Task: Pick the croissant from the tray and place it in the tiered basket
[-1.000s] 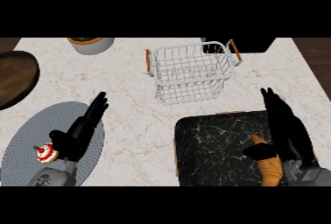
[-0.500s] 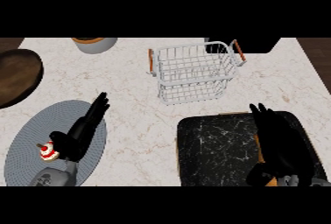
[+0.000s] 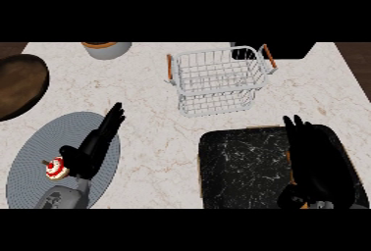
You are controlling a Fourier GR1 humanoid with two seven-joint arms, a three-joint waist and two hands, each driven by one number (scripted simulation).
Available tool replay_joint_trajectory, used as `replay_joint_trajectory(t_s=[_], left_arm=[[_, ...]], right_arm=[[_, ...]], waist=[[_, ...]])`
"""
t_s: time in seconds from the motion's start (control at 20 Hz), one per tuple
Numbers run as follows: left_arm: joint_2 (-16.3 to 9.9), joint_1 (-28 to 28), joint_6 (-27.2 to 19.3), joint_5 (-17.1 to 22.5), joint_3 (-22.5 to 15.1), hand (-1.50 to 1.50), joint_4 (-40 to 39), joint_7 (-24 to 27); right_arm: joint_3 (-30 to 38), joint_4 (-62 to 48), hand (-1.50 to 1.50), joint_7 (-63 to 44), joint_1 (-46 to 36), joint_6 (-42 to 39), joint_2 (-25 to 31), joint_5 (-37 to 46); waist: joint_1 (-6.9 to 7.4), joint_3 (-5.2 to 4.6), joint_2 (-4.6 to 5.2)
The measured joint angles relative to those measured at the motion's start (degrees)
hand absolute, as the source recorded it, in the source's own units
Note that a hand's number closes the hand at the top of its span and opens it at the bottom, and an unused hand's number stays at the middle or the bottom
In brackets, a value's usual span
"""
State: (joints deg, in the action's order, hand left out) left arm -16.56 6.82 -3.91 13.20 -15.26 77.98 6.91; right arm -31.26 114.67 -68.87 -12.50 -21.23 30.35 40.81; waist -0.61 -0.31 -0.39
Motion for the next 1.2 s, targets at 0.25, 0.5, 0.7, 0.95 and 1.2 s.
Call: replay_joint_trajectory(t_s=[0.25, 0.5, 0.7, 0.95, 1.2], left_arm=[[-0.33, -0.10, 0.56, -0.11, 0.50, 0.00, -0.42, 0.48], [0.40, 0.10, 0.41, -0.54, 0.49, 0.00, -0.11, 0.09], [0.45, 0.58, 0.95, -0.66, 1.14, 0.00, -0.88, 0.14], [0.81, 1.29, 1.35, -0.90, 1.44, 0.00, -0.87, -0.60], [2.02, 1.24, 1.39, -2.18, 1.43, 0.00, -2.37, 0.89]], right_arm=[[1.53, -2.58, -1.50, -0.42, 2.45, -1.76, -1.49, 2.48], [2.64, -3.61, -1.50, 0.01, 5.42, -2.60, -4.79, 4.92], [3.58, -3.53, -1.50, 0.94, 8.08, -3.06, -6.32, 8.02], [6.57, -4.25, -1.50, 2.18, 10.90, -3.58, -8.02, 11.19], [9.04, -5.45, -1.50, 4.11, 13.80, -3.91, -10.01, 13.96]], waist=[[0.13, 0.07, 0.17], [0.26, 0.18, 0.26], [0.19, 0.23, 0.29], [0.21, 0.25, 0.30], [0.29, 0.27, 0.36]])
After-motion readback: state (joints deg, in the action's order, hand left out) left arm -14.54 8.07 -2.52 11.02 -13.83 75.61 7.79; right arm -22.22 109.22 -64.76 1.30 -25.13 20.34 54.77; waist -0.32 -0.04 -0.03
